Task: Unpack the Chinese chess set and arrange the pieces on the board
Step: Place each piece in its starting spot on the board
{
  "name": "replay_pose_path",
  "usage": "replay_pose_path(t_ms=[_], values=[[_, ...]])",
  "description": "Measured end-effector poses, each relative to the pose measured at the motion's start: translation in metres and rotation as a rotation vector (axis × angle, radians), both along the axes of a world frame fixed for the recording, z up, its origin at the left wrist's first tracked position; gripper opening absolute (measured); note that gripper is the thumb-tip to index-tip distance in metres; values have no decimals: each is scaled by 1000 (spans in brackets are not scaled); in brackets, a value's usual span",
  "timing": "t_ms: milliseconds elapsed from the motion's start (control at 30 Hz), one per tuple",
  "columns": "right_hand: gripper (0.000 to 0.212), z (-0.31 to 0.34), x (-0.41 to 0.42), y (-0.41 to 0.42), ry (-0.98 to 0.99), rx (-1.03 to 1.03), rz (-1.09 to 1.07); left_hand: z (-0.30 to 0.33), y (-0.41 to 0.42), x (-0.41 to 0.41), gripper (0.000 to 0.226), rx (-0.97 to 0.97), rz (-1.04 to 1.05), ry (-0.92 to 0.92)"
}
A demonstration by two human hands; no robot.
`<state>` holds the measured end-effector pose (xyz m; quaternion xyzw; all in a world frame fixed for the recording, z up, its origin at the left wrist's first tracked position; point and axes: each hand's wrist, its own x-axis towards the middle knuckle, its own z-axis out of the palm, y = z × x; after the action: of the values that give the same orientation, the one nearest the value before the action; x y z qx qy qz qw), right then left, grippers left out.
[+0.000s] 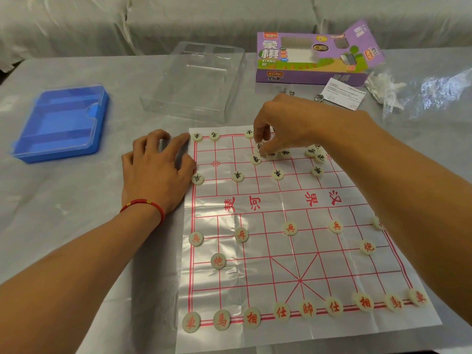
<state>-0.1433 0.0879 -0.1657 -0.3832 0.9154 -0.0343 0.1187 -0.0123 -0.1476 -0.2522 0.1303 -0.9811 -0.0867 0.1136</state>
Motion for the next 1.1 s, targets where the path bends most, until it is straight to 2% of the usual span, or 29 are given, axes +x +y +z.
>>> replay_pose_path(t_ms=[167, 433, 1100], values=[[27, -1, -3, 1, -13, -30, -11, 0, 0, 0, 49, 0, 4, 6], [27, -3, -20, 12, 118, -73, -65, 1, 1, 0, 49, 3, 0, 11], [27, -8, -28, 10, 1, -53, -91, -1, 0, 0, 49, -4, 2, 14]])
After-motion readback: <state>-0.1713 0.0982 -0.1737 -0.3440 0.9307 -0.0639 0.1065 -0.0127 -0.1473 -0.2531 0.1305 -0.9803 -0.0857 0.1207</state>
